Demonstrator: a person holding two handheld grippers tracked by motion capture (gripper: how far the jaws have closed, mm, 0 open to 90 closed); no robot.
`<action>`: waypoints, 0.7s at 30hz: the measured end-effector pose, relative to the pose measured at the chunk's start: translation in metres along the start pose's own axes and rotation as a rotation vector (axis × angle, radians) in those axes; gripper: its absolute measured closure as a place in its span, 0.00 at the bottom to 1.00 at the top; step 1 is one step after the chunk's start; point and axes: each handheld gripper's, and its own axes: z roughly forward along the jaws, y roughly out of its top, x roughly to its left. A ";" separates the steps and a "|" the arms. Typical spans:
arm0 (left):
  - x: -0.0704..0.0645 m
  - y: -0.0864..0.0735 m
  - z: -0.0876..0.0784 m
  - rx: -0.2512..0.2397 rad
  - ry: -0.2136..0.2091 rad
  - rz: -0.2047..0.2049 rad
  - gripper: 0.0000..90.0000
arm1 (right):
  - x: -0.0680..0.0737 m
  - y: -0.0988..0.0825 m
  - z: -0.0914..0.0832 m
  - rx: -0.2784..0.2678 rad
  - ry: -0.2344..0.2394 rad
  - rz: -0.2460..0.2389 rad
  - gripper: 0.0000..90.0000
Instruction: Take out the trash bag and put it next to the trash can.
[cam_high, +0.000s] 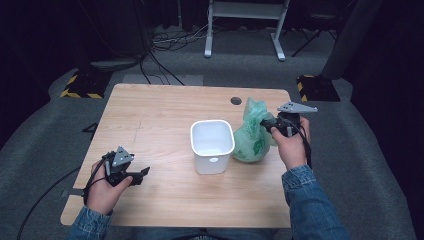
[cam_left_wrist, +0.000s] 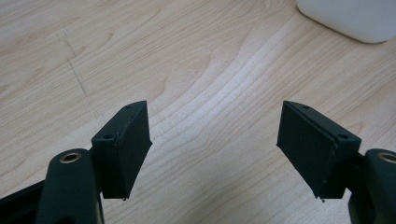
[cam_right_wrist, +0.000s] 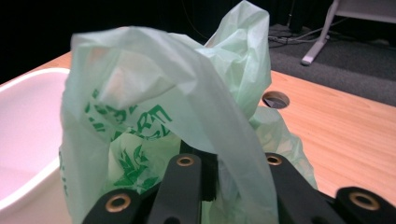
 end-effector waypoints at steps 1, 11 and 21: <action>0.000 0.000 0.001 -0.001 -0.001 -0.001 0.29 | -0.002 -0.001 -0.001 0.002 -0.007 0.005 0.92; -0.002 0.001 0.002 0.008 -0.012 -0.003 0.29 | -0.007 -0.003 -0.016 -0.001 -0.158 -0.052 0.57; -0.002 0.001 0.002 0.006 -0.011 -0.003 0.29 | -0.005 -0.015 -0.046 0.034 -0.211 -0.092 0.43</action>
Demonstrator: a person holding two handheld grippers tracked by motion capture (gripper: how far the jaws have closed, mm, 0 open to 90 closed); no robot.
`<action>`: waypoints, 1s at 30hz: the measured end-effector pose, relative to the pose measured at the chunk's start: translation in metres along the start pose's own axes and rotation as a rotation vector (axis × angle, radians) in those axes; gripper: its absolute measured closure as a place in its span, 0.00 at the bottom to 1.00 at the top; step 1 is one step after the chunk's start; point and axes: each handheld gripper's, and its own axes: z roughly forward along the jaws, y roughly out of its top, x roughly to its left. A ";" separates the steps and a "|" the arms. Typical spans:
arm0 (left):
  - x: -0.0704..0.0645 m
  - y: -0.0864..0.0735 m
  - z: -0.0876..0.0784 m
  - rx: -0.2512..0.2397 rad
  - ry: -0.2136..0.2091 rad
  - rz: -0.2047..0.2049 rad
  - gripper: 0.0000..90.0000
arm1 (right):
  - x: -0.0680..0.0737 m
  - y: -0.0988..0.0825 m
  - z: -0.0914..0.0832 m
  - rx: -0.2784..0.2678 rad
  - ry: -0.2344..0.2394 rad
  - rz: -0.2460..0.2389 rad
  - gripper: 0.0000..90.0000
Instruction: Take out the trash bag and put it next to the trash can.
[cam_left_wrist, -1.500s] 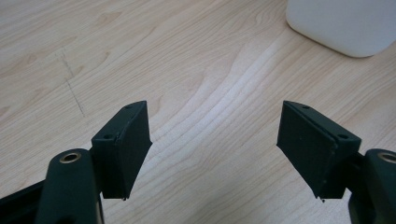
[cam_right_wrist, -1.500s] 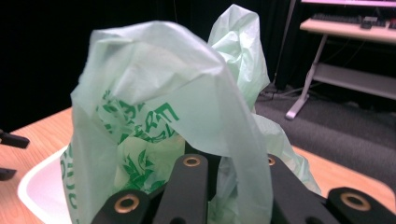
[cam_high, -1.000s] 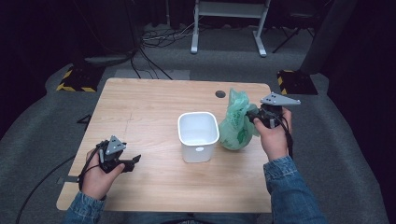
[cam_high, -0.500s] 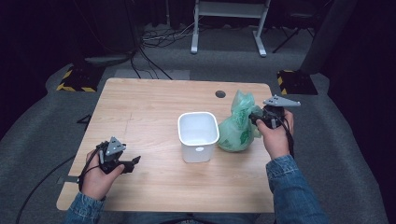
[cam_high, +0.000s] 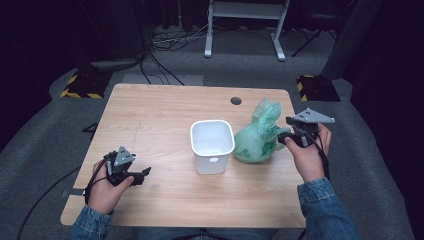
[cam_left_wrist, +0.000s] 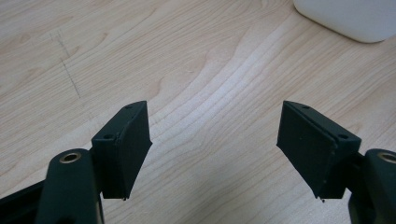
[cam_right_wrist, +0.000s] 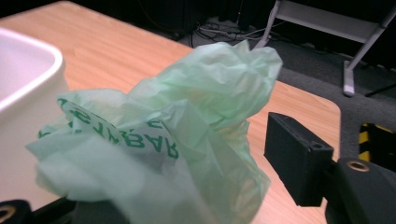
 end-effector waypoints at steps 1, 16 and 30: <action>0.000 0.000 0.000 -0.003 0.006 0.003 0.29 | 0.001 -0.003 -0.004 0.004 0.000 -0.010 0.43; -0.002 -0.001 0.000 0.005 -0.002 0.002 0.29 | -0.002 -0.060 -0.047 0.151 0.035 0.021 0.36; -0.006 0.000 0.003 0.017 -0.010 0.014 0.28 | 0.014 -0.108 -0.045 0.204 0.091 0.052 0.55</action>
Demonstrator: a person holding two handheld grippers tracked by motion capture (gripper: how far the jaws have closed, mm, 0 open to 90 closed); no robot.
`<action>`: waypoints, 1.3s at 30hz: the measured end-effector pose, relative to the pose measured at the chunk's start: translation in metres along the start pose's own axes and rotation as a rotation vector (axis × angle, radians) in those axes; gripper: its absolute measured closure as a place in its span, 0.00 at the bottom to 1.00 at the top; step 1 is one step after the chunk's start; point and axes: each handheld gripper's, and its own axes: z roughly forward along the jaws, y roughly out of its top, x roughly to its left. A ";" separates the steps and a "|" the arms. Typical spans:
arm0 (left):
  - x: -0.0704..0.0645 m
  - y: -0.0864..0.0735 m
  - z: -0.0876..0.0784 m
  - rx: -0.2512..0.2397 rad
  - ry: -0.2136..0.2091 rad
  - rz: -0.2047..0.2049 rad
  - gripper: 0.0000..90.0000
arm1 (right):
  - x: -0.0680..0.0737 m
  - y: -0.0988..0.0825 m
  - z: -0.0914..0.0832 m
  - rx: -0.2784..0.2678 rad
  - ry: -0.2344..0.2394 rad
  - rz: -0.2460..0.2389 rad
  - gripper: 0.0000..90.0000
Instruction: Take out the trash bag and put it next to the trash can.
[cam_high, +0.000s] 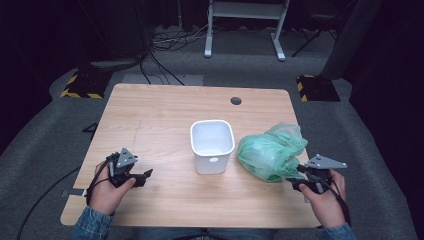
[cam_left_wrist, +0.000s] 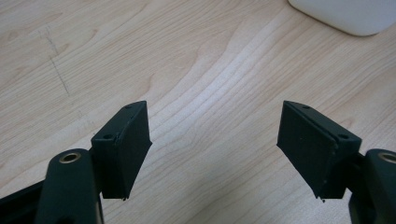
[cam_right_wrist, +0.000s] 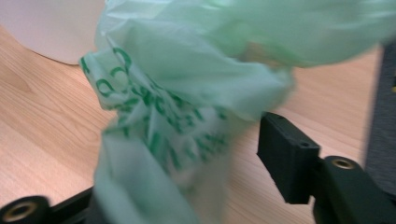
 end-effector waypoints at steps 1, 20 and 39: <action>0.000 0.000 0.000 -0.002 0.003 0.000 0.28 | 0.001 0.000 0.009 0.001 0.013 0.002 0.58; 0.004 -0.005 -0.002 -0.008 0.001 -0.014 0.28 | -0.002 0.024 0.054 -0.154 -0.014 0.063 0.31; 0.011 -0.029 -0.013 0.016 0.017 -0.041 0.28 | -0.014 -0.061 0.008 -0.004 0.015 0.092 0.25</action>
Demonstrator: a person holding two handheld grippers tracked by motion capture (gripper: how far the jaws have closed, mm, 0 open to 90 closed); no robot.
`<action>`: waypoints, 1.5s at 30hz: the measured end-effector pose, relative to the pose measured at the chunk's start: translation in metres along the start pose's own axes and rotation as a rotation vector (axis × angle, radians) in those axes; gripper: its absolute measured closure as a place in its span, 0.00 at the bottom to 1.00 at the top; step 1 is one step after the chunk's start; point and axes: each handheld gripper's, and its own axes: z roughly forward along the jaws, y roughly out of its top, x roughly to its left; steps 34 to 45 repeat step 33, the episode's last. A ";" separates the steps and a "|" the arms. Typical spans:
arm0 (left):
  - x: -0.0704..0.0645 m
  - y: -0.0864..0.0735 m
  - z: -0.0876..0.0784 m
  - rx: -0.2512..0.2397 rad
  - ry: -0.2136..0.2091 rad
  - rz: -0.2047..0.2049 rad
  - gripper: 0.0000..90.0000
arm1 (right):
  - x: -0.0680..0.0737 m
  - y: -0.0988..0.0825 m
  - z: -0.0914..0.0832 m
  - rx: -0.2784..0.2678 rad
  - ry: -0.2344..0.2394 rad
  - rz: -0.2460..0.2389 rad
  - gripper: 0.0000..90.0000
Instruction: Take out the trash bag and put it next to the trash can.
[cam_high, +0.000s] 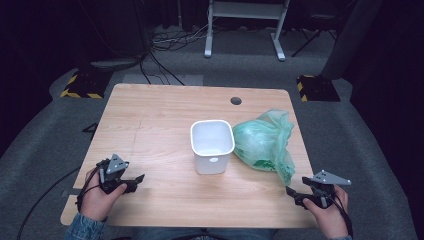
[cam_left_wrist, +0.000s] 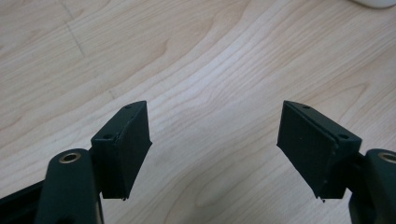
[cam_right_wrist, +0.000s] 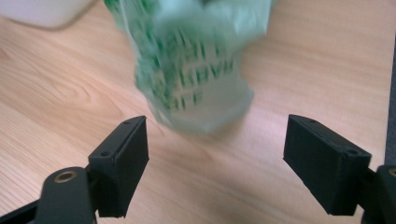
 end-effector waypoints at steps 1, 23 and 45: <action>0.001 -0.003 -0.001 0.002 0.000 -0.009 0.28 | -0.001 -0.004 0.002 0.011 -0.005 -0.003 0.25; 0.028 -0.038 0.012 -0.009 -0.014 -0.062 0.23 | -0.002 -0.005 0.047 0.010 0.013 -0.086 0.16; 0.029 -0.038 0.012 -0.005 -0.023 -0.067 0.22 | -0.002 -0.005 0.047 0.023 -0.025 -0.081 0.06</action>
